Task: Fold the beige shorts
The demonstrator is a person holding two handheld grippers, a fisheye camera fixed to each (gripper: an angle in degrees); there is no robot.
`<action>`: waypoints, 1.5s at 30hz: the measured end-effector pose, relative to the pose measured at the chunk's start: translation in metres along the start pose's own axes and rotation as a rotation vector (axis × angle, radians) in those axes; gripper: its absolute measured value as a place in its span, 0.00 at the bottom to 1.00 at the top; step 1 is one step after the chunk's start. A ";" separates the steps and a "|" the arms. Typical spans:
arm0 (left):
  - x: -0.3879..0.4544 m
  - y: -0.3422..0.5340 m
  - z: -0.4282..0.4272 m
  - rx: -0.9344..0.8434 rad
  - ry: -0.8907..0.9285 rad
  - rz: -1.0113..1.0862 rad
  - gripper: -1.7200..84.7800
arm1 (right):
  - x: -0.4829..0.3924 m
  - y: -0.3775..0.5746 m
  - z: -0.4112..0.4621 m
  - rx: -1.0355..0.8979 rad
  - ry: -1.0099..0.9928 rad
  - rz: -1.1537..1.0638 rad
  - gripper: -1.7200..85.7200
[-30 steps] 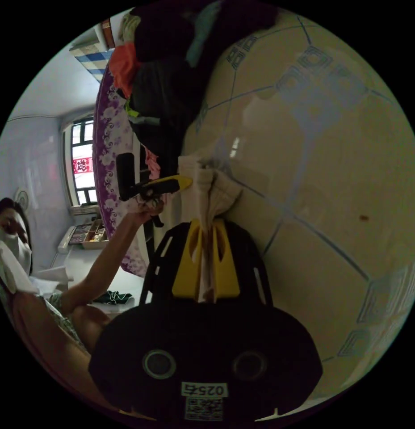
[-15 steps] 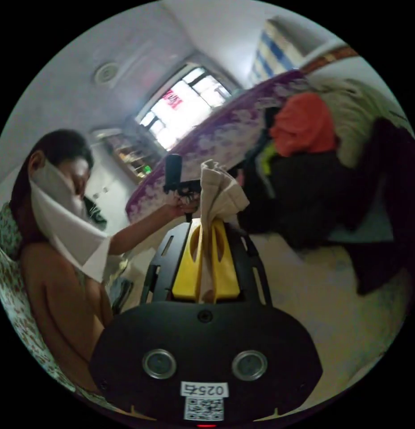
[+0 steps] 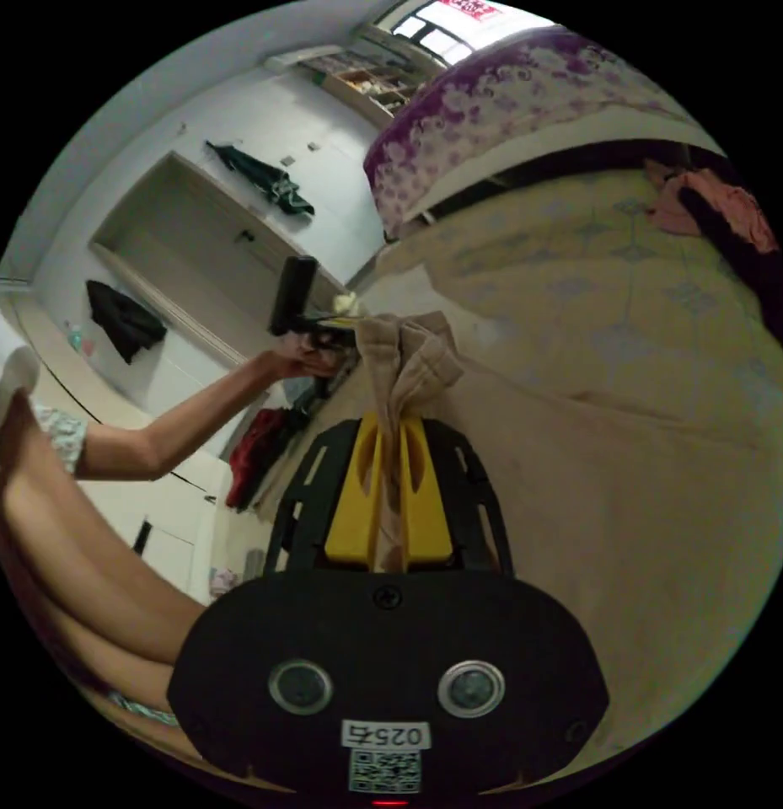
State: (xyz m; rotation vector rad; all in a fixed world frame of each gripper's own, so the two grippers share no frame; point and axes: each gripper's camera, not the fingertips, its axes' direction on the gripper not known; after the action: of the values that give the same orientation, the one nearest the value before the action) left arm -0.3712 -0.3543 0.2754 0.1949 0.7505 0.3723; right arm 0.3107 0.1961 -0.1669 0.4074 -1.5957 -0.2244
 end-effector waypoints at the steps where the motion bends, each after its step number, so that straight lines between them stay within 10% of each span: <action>1: -0.009 0.035 -0.017 0.054 -0.058 -0.130 0.10 | -0.009 0.007 0.032 -0.063 0.048 -0.069 0.06; 7: 0.032 0.165 -0.077 0.433 -0.097 -0.421 0.11 | -0.055 0.015 0.127 -0.312 0.025 -0.357 0.21; 16: 0.143 0.192 -0.050 0.506 -0.137 -0.678 0.11 | -0.042 -0.058 0.101 -0.253 -0.059 -0.478 0.12; 24: 0.161 0.168 -0.019 0.184 -0.453 -0.506 0.01 | 0.000 -0.128 0.259 -0.620 0.145 -0.522 0.01; 30: 0.180 0.174 -0.040 0.103 -0.558 -0.469 0.01 | 0.024 -0.139 0.239 -0.493 0.137 -0.580 0.01; 38: 0.225 0.159 -0.097 0.332 -0.113 -0.220 0.09 | 0.199 -0.107 0.011 -0.124 0.151 0.005 0.13; 45: 0.301 0.067 -0.001 -0.030 0.227 0.062 0.13 | 0.371 -0.054 -0.059 -0.064 -0.039 0.552 0.20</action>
State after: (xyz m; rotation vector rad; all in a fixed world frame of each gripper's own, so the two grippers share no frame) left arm -0.1871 -0.1739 0.1065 0.1491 0.9637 0.4699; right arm 0.3668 0.0075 0.1582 -0.0955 -1.6717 0.1403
